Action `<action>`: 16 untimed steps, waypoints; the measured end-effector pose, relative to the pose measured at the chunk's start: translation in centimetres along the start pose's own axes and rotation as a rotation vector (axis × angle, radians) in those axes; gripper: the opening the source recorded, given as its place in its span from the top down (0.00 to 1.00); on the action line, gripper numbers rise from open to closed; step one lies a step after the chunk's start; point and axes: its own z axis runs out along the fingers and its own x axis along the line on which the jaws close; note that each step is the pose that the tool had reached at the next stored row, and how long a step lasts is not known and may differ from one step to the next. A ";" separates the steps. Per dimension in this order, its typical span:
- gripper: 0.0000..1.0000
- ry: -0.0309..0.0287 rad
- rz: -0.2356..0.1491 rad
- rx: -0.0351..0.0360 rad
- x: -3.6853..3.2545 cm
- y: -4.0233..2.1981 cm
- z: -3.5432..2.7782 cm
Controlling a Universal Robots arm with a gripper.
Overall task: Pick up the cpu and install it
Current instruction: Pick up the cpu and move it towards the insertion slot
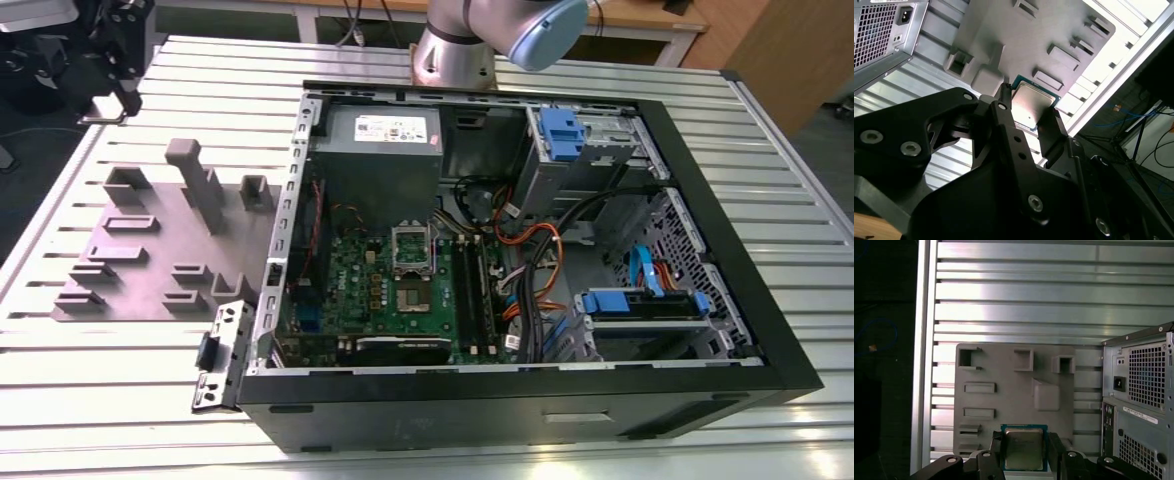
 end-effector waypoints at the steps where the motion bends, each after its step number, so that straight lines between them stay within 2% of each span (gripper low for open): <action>1: 0.55 0.0000 0.000 0.0000 -0.02 0.00 0.00; 16: 0.55 0.0000 0.000 0.0000 -0.43 -0.01 0.00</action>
